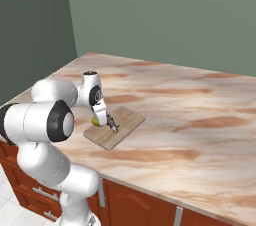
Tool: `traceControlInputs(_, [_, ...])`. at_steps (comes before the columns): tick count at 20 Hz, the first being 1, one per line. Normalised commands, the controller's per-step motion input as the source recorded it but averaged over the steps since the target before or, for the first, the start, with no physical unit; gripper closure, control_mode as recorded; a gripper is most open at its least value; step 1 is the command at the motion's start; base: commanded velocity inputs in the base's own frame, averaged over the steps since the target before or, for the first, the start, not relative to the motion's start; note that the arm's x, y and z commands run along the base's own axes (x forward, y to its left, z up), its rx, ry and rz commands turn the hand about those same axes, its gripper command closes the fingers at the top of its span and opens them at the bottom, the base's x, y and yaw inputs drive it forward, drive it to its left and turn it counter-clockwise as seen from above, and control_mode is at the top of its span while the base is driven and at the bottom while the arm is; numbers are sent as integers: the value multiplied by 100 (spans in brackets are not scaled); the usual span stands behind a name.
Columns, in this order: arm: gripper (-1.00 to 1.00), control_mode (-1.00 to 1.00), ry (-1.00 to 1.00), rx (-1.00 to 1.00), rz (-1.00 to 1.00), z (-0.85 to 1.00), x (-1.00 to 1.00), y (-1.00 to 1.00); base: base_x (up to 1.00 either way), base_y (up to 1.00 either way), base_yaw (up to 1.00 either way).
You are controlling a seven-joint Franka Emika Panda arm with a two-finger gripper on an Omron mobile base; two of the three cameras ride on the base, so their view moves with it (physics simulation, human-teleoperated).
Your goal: Retrieve a lemon from the fridge and place it on the cutting board with the fish.
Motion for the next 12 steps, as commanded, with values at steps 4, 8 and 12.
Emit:
traceControlInputs(4, [100,-100,0,0,0,-60,20,0,0,0,0])
traceControlInputs(8, [100,-100,0,-1,0,-52,20,0,0,0,0])
traceControlInputs(12, [100,-100,0,0,0,-27,5,0,0,0,0])
